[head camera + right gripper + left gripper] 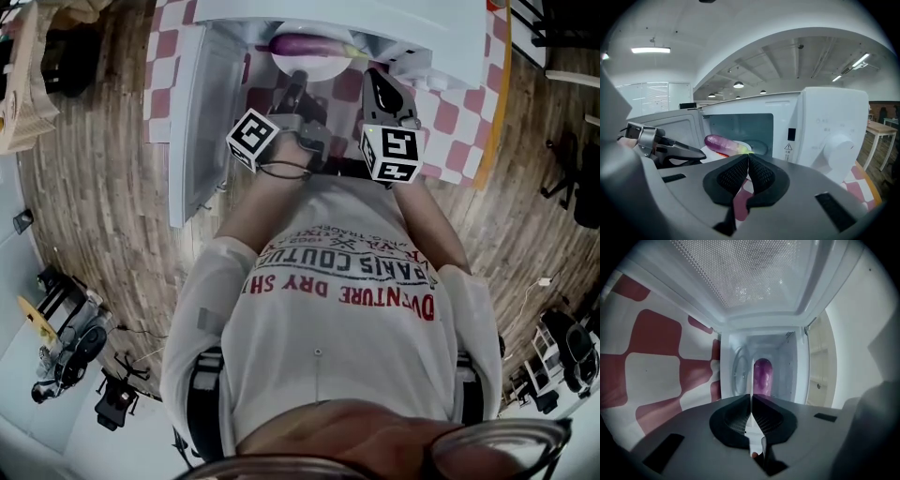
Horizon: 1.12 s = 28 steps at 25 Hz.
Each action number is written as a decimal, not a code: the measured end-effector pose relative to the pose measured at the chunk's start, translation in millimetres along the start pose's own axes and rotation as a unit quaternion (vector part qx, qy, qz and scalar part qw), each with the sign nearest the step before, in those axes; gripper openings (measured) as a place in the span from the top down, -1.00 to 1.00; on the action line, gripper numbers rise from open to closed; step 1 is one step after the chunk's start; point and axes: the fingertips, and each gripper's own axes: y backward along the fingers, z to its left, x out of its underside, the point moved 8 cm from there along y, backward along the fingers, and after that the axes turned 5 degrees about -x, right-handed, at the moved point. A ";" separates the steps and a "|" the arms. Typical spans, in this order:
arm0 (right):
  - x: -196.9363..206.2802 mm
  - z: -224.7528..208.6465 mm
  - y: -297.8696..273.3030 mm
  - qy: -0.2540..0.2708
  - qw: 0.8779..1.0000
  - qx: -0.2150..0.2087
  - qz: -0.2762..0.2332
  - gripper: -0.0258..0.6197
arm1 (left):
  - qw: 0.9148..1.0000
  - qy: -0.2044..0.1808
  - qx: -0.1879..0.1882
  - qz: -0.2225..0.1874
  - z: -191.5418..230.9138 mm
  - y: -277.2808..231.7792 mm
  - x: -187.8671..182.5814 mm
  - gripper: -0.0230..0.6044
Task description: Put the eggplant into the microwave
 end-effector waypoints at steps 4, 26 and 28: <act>7.9 -4.7 -16.2 -0.001 1.000 -0.006 0.016 0.84 | 1.000 -0.002 -0.009 -0.007 7.8 -18.7 -5.6 0.82; 19.6 -14.2 -55.6 -0.016 0.999 -0.027 0.034 0.84 | 0.999 -0.019 -0.040 -0.005 22.7 -90.0 -25.3 0.82; 19.8 -14.5 -56.5 -0.016 0.999 -0.028 0.034 0.84 | 0.999 -0.019 -0.042 -0.002 22.3 -91.3 -25.6 0.82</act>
